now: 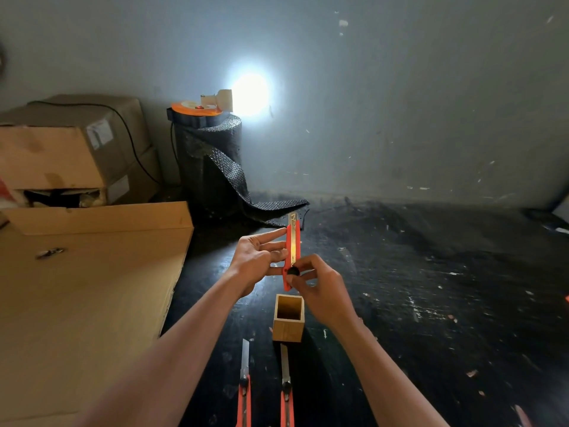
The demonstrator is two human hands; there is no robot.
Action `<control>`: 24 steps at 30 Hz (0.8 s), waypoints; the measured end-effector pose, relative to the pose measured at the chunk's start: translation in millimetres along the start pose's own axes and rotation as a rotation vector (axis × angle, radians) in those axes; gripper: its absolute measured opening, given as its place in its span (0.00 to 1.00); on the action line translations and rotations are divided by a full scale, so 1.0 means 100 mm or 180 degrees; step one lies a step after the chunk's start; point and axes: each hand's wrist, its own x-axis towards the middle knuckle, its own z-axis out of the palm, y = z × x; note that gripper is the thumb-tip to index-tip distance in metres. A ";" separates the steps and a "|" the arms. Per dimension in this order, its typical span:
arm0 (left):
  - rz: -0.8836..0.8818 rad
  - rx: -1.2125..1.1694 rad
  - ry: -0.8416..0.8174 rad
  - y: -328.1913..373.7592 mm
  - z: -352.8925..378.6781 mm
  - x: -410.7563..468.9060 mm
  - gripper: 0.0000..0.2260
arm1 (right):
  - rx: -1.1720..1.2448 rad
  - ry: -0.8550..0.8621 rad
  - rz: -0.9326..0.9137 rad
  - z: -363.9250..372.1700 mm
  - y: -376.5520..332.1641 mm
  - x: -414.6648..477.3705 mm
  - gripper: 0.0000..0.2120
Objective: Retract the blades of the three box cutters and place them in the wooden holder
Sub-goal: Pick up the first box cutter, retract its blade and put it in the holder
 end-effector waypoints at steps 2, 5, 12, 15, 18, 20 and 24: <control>0.0014 0.0012 0.0009 -0.03 -0.01 0.01 0.22 | 0.0056 -0.0005 -0.0070 -0.01 0.00 -0.02 0.13; 0.0030 -0.0001 0.0035 -0.05 -0.02 0.03 0.22 | 0.0002 -0.0058 -0.0176 -0.02 0.04 -0.02 0.15; -0.0015 -0.0070 -0.0009 -0.11 -0.02 0.02 0.22 | 0.0049 -0.0027 0.0017 0.02 0.07 -0.04 0.11; -0.0015 -0.0036 -0.0019 -0.11 -0.01 0.01 0.22 | 0.0051 -0.0011 0.0079 0.02 0.06 -0.05 0.09; -0.0041 -0.0002 -0.0001 -0.13 -0.01 0.00 0.22 | 0.0183 0.0003 0.0118 0.01 0.08 -0.04 0.11; -0.0057 0.0026 -0.0067 -0.20 -0.01 -0.10 0.22 | 0.0401 0.0025 0.0160 0.00 0.10 -0.08 0.15; -0.0374 -0.0068 -0.0159 -0.63 -0.05 0.00 0.22 | 0.0820 -0.0001 0.0449 0.19 0.38 0.06 0.21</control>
